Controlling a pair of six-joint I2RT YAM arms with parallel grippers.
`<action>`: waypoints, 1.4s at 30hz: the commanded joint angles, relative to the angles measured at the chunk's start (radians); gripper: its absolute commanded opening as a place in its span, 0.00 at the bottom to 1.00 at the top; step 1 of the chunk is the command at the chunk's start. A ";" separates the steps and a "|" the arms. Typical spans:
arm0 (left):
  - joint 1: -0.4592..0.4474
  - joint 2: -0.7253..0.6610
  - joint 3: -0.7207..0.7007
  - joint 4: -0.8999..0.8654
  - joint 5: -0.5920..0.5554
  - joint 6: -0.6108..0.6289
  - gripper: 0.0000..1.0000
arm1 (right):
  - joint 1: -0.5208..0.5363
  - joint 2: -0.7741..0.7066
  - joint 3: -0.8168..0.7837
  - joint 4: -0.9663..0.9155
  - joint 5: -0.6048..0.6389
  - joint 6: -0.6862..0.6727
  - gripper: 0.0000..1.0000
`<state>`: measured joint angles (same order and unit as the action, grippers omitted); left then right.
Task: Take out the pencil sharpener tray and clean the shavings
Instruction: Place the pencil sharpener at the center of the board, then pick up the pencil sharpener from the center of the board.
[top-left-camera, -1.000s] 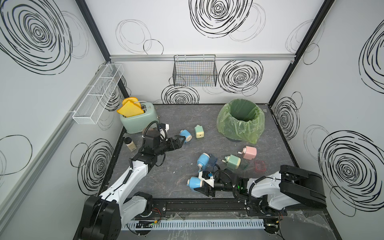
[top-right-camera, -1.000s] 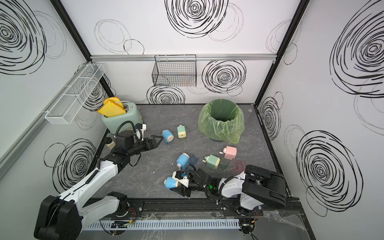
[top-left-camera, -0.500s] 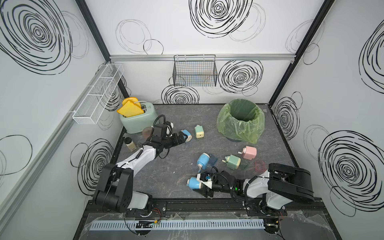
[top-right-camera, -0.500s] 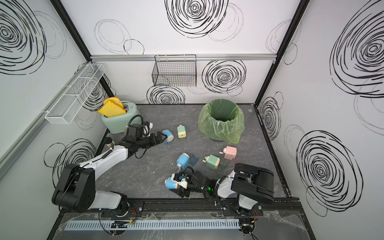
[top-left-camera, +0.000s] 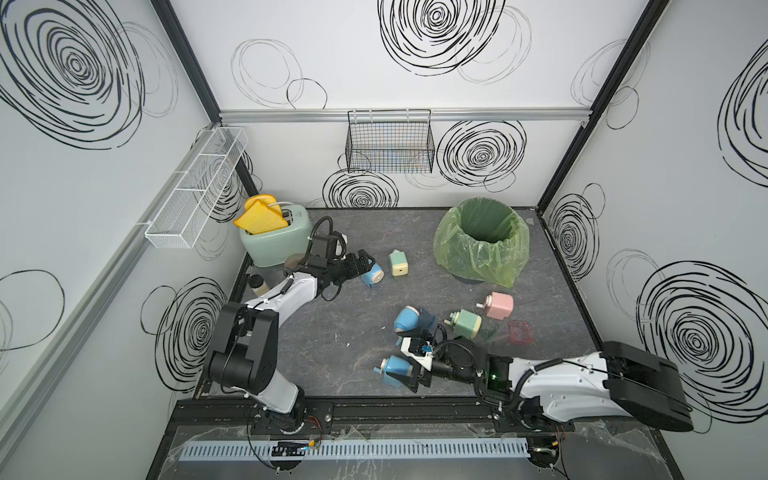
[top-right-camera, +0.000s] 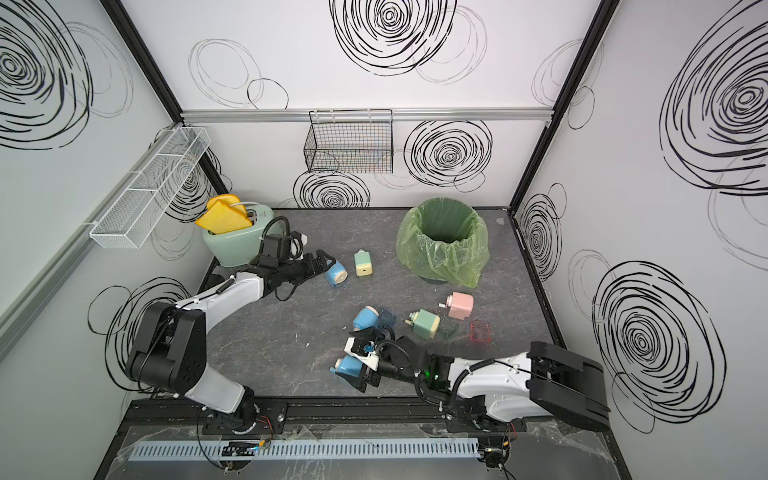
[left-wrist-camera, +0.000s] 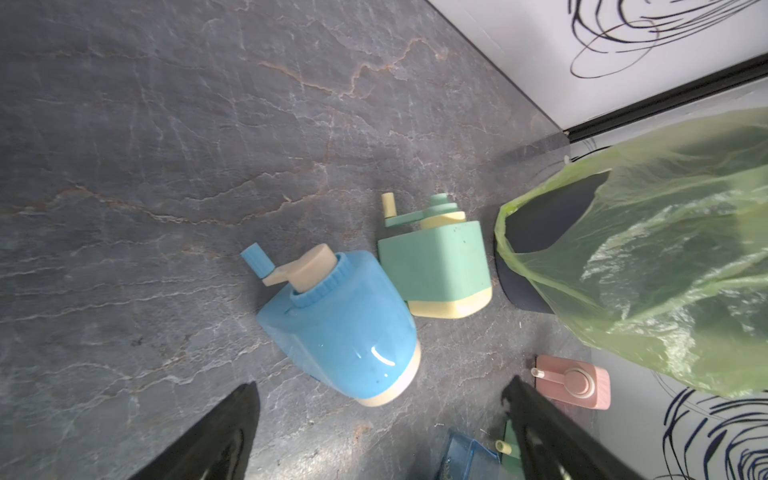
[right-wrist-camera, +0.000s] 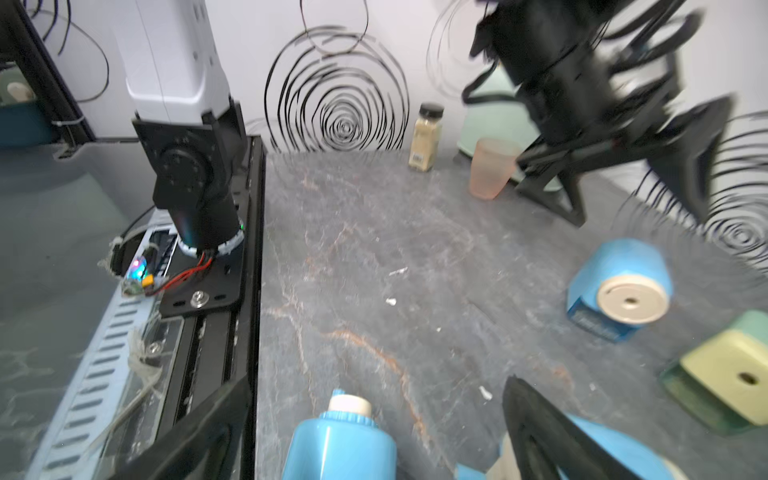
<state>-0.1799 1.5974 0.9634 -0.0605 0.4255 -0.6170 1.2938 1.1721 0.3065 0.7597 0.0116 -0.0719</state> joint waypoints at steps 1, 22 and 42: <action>0.022 0.070 0.111 -0.098 0.002 0.013 0.97 | 0.008 -0.073 -0.060 0.006 0.060 -0.015 0.99; 0.021 0.390 0.404 -0.144 0.152 0.047 0.97 | -0.350 0.315 0.445 -0.309 -0.314 0.081 0.99; 0.121 0.268 0.243 -0.036 0.167 -0.039 0.97 | -0.402 0.755 0.906 -0.457 0.031 -0.065 0.99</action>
<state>-0.0971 1.9137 1.2251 -0.1505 0.5873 -0.6273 0.9051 1.9331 1.1843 0.3000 0.0074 -0.1177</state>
